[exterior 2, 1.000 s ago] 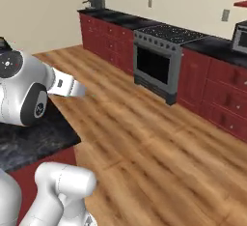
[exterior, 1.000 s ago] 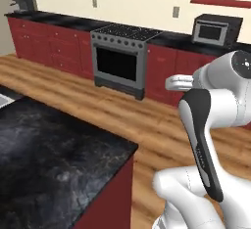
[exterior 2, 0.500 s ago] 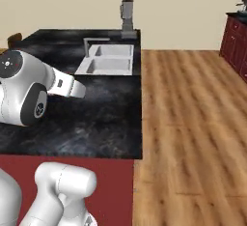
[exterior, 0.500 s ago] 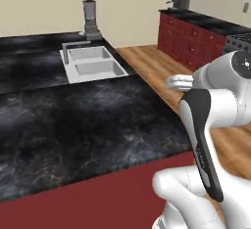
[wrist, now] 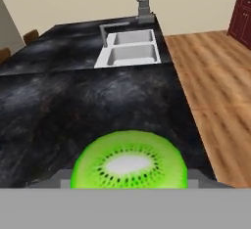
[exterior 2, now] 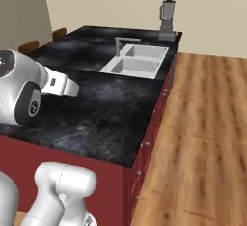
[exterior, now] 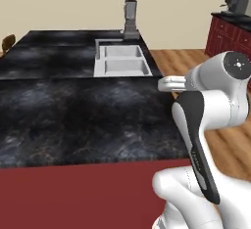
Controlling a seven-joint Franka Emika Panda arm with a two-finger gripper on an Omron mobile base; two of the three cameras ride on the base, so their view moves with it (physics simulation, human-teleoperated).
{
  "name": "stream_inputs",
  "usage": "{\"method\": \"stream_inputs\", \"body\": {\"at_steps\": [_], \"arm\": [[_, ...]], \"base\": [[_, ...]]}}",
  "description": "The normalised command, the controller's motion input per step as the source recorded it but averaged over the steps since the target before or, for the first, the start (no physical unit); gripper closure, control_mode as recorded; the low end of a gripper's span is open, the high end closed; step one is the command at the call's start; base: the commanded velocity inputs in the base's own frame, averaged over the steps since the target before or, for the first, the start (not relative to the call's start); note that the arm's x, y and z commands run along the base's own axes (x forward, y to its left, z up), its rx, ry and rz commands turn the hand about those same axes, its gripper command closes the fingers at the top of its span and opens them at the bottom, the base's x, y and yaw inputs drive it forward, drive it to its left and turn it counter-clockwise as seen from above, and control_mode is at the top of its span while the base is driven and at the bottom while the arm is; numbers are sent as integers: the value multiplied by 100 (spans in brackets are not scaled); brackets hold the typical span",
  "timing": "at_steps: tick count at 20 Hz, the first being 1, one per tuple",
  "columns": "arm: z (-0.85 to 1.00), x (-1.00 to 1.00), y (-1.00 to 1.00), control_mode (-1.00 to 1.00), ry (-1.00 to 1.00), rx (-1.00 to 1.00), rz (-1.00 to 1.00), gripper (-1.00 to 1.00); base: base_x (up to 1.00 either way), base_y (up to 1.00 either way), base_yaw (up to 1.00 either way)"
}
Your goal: Pick the kiwi and mango from the fridge and place them on the plate next to the blender to make a fruit smoothie.
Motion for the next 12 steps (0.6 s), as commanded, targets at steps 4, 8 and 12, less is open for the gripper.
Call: {"method": "stream_inputs", "body": {"at_steps": [4, 8, 12], "arm": [[0, 0, 0, 100, 0, 0, 0, 100], [0, 0, 0, 100, 0, 0, 0, 100], [0, 0, 0, 100, 0, 0, 0, 100]], "base": [[0, -100, -3], [0, -100, 0], [5, -100, -3]]}}
